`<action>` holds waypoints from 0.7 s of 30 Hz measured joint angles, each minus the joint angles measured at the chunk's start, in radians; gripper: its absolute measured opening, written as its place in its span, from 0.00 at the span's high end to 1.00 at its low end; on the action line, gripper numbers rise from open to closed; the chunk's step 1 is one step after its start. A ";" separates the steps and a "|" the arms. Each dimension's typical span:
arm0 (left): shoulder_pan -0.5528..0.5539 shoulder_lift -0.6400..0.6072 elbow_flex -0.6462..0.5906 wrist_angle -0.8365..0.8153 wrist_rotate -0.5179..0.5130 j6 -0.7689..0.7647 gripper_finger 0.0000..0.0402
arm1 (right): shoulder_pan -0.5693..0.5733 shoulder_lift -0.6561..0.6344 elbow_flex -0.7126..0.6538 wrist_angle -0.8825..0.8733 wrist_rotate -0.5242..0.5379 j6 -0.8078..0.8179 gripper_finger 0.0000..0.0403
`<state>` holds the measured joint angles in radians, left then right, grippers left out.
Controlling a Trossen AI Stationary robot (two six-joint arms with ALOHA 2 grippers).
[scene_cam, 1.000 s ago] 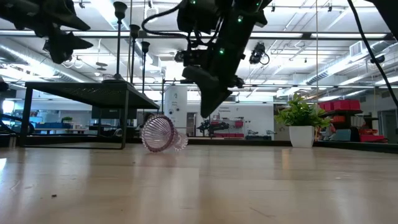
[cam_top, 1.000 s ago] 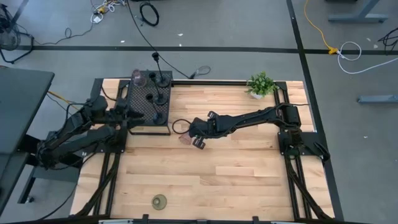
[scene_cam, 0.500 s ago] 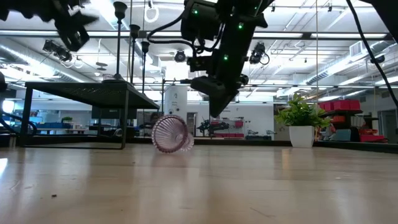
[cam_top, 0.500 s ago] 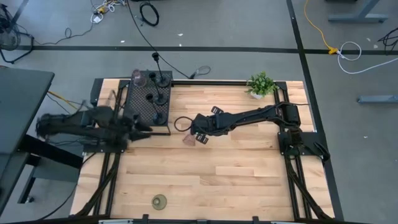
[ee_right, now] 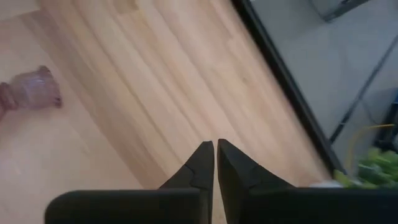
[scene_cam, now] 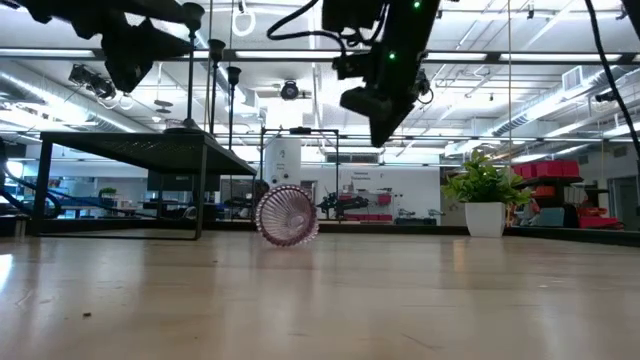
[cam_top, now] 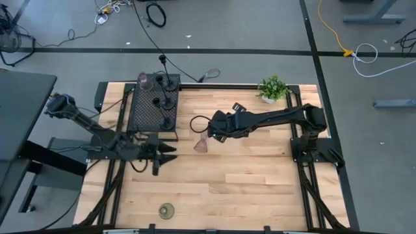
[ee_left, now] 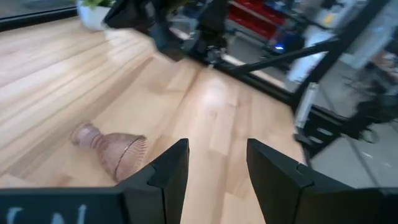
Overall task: Pick & Place candle stick holders
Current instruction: Align the pink candle holder with the other pink candle holder on the shelf
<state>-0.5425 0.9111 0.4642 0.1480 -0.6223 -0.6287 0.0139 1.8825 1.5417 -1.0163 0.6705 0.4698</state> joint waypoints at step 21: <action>0.285 0.435 0.278 0.001 0.136 -0.044 0.59 | 0.104 -0.190 0.000 -0.384 0.181 0.272 0.95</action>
<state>-0.2575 1.3465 0.7421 0.1490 -0.4862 -0.6730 0.1179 1.6920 1.5416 -1.4007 0.8512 0.7422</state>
